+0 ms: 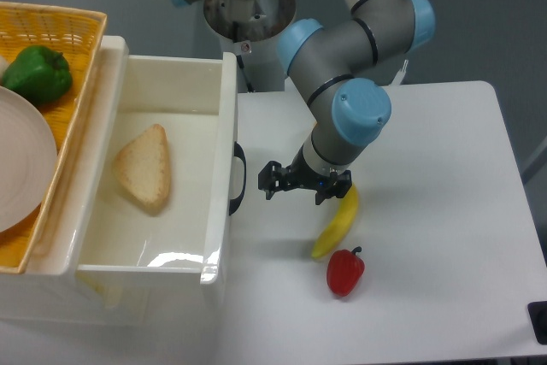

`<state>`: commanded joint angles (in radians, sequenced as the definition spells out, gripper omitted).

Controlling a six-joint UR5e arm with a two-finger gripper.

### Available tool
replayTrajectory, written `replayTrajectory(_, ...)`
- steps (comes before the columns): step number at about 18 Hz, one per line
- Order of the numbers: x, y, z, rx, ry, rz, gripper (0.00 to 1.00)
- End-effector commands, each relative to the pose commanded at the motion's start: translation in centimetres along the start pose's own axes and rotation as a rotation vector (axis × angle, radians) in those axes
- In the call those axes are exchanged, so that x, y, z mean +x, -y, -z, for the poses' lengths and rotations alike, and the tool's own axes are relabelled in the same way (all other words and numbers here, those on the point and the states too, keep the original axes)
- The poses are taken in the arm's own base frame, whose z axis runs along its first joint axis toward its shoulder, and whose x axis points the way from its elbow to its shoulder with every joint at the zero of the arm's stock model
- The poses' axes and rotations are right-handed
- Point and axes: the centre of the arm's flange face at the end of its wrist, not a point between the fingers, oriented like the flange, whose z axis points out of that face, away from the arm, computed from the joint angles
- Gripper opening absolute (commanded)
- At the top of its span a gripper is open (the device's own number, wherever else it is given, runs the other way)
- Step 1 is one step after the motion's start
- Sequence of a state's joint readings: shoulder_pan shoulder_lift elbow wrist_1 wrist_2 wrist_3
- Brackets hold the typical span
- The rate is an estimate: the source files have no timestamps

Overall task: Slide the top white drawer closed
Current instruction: 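Move the gripper down and toward the open drawer's black handle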

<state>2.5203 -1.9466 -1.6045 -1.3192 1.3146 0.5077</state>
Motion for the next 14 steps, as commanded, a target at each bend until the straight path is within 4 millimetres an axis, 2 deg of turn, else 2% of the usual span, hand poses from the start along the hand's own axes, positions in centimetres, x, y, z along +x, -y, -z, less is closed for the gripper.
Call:
replayTrajectory(9,0.4,0.1,-0.5,-0.006,-0.005,-0.006,1.00)
replayTrajectory(14,1.6,0.5,-0.8,-0.012,-0.003,-0.025,1.00)
